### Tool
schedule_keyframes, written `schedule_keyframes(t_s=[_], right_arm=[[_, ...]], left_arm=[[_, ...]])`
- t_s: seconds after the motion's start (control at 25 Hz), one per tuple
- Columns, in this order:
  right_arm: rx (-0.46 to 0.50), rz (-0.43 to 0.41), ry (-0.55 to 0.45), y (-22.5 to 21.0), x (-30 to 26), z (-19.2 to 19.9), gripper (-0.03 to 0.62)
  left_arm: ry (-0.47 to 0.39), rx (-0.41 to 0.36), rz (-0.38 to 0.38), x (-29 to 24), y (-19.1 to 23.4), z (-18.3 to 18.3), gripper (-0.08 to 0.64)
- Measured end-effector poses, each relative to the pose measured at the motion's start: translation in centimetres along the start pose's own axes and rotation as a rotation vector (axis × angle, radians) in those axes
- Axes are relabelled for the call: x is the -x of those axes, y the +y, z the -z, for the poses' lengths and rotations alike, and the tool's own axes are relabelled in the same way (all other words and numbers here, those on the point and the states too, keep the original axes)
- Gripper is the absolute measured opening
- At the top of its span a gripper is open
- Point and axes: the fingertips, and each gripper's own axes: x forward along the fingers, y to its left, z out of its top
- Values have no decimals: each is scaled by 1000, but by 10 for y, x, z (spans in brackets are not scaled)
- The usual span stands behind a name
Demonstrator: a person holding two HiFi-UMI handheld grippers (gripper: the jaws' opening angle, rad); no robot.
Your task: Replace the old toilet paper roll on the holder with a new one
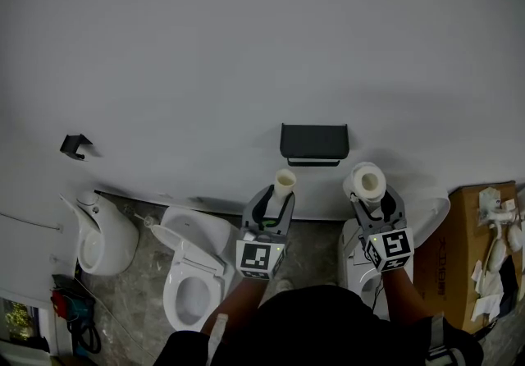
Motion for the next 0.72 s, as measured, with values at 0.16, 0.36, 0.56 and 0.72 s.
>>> schedule_keyframes(t_s=[0.16,0.36,0.56,0.72], right_arm=[[-128,8,-19,4,-20,-1,258],[-350,24,-49,-11,-26,10,258],[-646,39,-72,-29,-34,26,258],[-896,55,-103,-42,-40,37,258]], left_arm=[[13,3,-9,7,23,3,172],[8,-40,3,10,25,-3,172],[10,-30,-20,18,38,-7,172],[16,-29,-35,23,41,-5,172]])
